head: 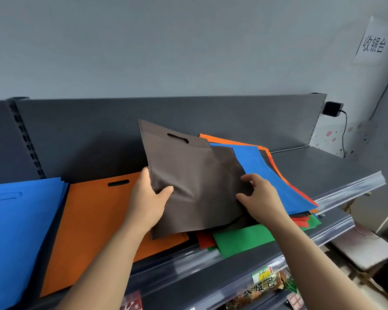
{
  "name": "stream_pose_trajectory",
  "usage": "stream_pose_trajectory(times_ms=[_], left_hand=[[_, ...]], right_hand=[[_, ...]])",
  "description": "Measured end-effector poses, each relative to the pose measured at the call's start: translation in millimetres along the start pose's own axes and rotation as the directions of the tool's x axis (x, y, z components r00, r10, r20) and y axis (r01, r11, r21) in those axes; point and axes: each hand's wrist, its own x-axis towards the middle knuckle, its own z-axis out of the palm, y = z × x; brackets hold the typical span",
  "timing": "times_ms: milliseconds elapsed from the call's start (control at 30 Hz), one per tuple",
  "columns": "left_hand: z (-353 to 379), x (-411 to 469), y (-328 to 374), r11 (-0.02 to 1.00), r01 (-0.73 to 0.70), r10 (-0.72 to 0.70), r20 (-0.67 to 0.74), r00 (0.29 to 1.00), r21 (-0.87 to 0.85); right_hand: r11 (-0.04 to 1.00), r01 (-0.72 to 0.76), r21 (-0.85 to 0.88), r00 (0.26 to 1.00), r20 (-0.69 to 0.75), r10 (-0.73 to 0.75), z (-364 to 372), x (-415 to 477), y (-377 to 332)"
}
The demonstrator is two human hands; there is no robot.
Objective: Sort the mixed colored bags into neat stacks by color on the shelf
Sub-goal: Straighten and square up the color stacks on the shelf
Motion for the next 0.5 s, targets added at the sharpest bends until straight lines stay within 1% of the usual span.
stream_pose_trajectory(times_ms=[100, 233, 400, 500], left_hand=[[-26.6, -6.6, -2.8, 0.999, 0.007, -0.006, -0.014, 1.0, 0.053], [-73.7, -18.2, -7.6, 0.99, 0.085, -0.082, -0.036, 0.996, 0.117], [-147.4, -43.4, -18.8, 0.963, 0.18, -0.173, -0.051, 0.984, 0.199], [-196.6, -59.5, -30.4, 0.956, 0.209, -0.194, -0.092, 0.977, 0.206]], right_hand=[[0.996, 0.083, 0.022, 0.997, -0.005, -0.083, 10.2, -11.8, -25.0], [0.988, 0.151, 0.027, 0.988, -0.017, -0.151, 33.7, -32.3, -63.5], [0.981, 0.181, 0.068, 0.983, 0.011, -0.182, 72.1, -67.4, -117.1], [0.973, 0.204, 0.11, 0.978, 0.01, -0.206, 93.8, -90.7, -151.5]])
